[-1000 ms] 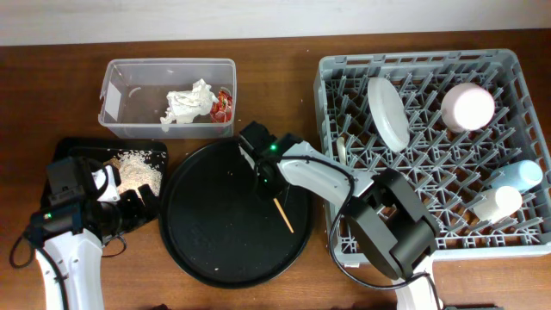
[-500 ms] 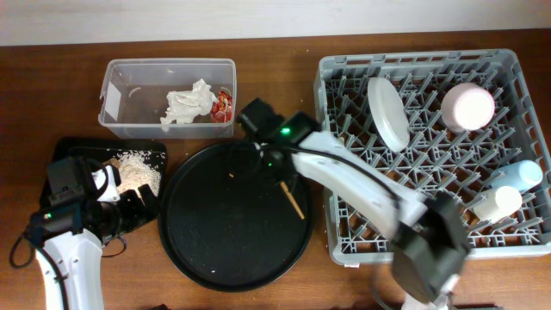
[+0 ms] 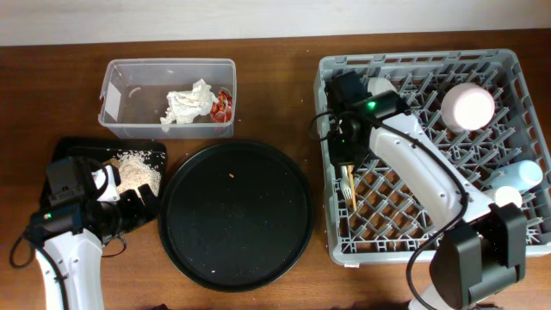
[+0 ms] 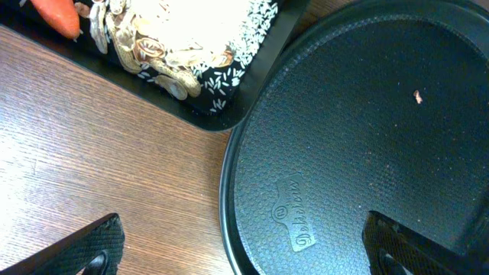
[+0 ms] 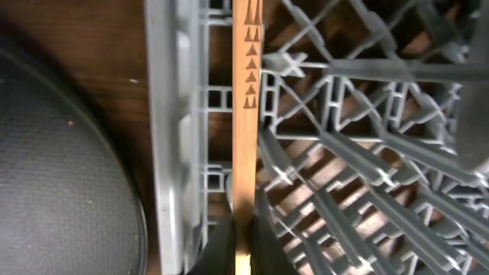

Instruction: Sort waste into correct bins and load items into the dishwasher rack

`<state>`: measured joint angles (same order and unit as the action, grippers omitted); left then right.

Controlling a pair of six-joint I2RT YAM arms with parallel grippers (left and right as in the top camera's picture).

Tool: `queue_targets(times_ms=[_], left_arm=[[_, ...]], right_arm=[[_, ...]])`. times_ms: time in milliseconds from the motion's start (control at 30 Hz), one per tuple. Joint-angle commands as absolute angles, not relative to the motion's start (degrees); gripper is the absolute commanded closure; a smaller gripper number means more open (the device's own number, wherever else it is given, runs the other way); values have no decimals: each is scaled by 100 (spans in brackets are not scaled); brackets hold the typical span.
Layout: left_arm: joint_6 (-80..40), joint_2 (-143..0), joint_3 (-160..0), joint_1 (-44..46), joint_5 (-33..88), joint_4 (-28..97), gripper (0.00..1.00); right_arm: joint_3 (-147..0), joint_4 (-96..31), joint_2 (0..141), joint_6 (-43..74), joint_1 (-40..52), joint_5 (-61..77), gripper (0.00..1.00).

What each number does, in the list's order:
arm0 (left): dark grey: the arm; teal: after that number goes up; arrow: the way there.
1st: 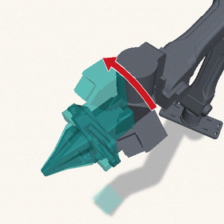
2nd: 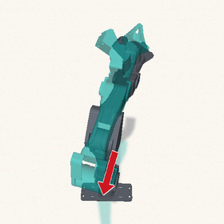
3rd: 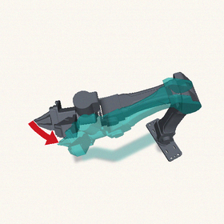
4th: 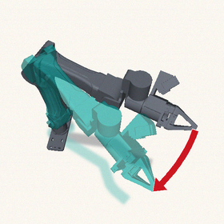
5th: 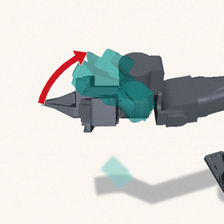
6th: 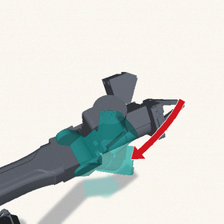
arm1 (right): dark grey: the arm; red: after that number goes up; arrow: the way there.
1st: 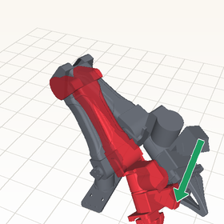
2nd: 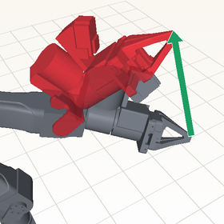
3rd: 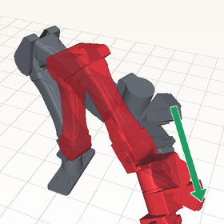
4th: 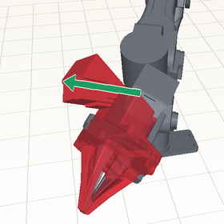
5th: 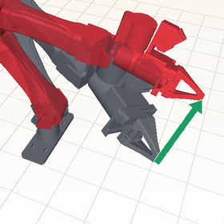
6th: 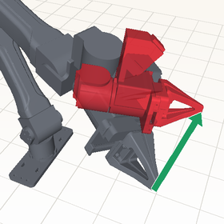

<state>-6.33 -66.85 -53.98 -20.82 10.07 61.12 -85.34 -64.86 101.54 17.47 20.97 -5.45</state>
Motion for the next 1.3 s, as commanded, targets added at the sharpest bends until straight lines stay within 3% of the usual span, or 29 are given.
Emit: queue_targets(times_ms=[0, 100, 167, 467, 500, 567, 633, 700, 733, 867, 967, 1133, 1267], left_arm=[[-683, -6630, -5391, -2117, 1070, 6114, 1], [-683, -6630, -5391, -2117, 1070, 6114, 1], [-685, -6630, -5391, -2117, 1072, 6114, 1], [-464, -6630, -5393, -1874, 1723, 5872, 1], [-425, -6630, -5393, -1505, 1717, 5749, 1], [-427, -6630, -5393, -364, 1562, 5424, 1], [-423, -6667, -5393, 537, 808, 5319, 1], [-427, -6764, -5450, 814, 191, 5529, 1], [-427, -6796, -5505, 781, 176, 5662, 1], [-473, -6823, -5745, 292, 56, 6683, 1], [-517, -6278, -5743, 246, 110, 6779, 1], [-939, -3586, -5518, 246, -497, 6512, 1], [-985, -2292, -5415, 246, -419, 6189, 1]], right_arm=[[-8429, -6458, 10162, 1697, 2137, -449, 96], [-8350, -6399, 10162, 1697, 2137, -451, 91], [-8305, -6337, 10162, 1697, 2137, -449, 59], [-8274, -6287, 9515, 1649, 2123, -45, 56], [-8274, -6224, 9133, 1634, 2034, -43, 50], [-8274, -6206, 8484, 1566, 1500, -23, 27], [-8274, -6263, 8298, 755, 862, 722, 17], [-8272, -6573, 8296, 110, 303, 1422, 11], [-8272, -6755, 8294, -5, 69, 1461, 2], [-8191, -7207, 7964, -156, -497, 1437, 2], [-7131, -6617, 6685, -165, -499, 1090, 2], [-5240, -5463, 3977, -150, -499, 670, 2], [-5168, -5575, 3411, -150, -499, 663, 2]])
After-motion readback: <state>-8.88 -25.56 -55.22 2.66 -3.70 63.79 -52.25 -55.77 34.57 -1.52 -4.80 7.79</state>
